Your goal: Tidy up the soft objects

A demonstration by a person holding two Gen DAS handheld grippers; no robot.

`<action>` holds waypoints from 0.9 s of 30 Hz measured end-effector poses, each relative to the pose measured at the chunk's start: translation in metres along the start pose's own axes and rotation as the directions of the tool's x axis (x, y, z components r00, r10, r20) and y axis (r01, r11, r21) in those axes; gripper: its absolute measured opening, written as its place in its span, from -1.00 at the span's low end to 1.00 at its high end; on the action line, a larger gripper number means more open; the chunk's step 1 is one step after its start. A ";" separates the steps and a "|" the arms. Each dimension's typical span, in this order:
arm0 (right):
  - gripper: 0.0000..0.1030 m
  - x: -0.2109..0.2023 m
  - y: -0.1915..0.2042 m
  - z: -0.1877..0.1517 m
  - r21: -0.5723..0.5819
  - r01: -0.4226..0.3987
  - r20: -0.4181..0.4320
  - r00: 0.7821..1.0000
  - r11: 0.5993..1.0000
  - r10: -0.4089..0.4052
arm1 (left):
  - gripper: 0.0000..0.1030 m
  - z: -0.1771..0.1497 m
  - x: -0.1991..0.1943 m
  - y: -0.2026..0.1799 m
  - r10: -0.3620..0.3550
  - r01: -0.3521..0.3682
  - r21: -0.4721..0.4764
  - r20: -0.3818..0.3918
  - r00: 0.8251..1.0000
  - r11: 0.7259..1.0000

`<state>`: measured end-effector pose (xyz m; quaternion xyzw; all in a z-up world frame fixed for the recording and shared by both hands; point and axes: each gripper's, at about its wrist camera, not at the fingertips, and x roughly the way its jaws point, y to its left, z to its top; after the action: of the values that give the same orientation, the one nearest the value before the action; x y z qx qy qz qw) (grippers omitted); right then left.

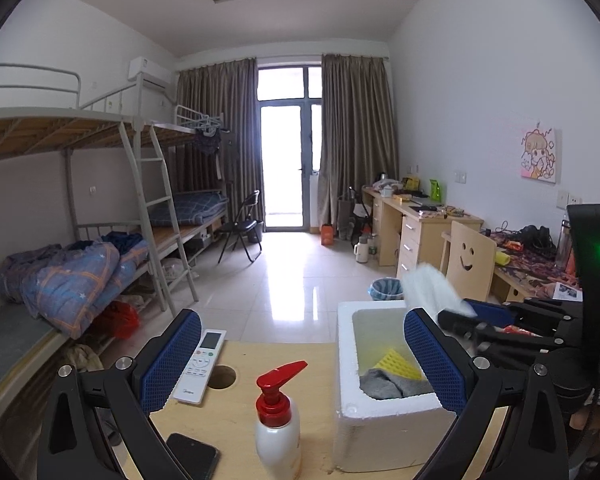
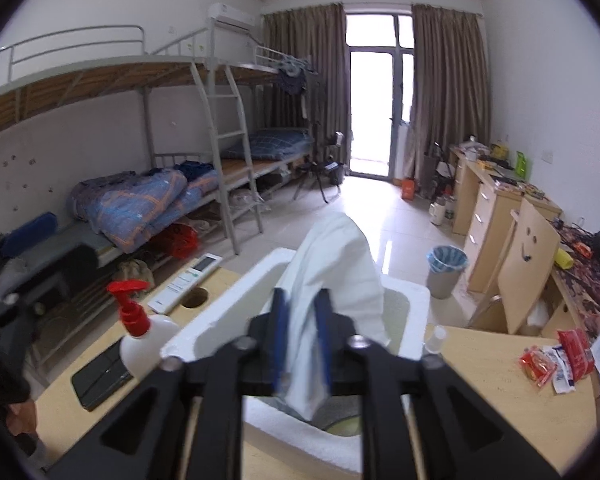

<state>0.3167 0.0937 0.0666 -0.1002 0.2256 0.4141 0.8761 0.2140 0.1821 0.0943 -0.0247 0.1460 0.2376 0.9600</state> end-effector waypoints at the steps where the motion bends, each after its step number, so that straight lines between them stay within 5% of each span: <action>1: -0.02 0.001 0.000 0.001 0.008 -0.009 -0.002 1.000 1.000 0.009 | 0.98 0.000 0.000 0.000 -0.001 0.001 -0.001 0.001 1.000 1.000; 3: 0.33 -0.002 -0.002 0.000 0.017 -0.029 0.011 1.000 0.999 0.029 | 0.98 0.000 0.000 0.000 -0.005 0.005 -0.003 0.000 1.000 1.000; 14: 0.46 -0.022 -0.004 0.001 0.027 -0.003 0.045 0.999 1.000 0.001 | 0.98 0.000 -0.003 -0.001 -0.010 0.010 -0.004 -0.003 1.000 1.000; 24: 0.98 -0.069 -0.002 -0.006 0.059 0.034 0.133 0.990 0.998 -0.042 | 0.98 0.001 -0.030 -0.008 -0.066 0.066 -0.022 0.011 0.998 0.998; 27: 0.99 -0.081 0.000 -0.010 0.064 0.046 0.147 0.988 0.997 -0.056 | 0.98 0.000 -0.043 -0.009 -0.061 0.061 -0.021 0.015 0.998 0.998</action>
<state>0.2687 0.0346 0.0967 -0.0482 0.1696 0.3908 0.9034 0.1822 0.1545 0.1062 -0.0378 0.1357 0.2098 0.9675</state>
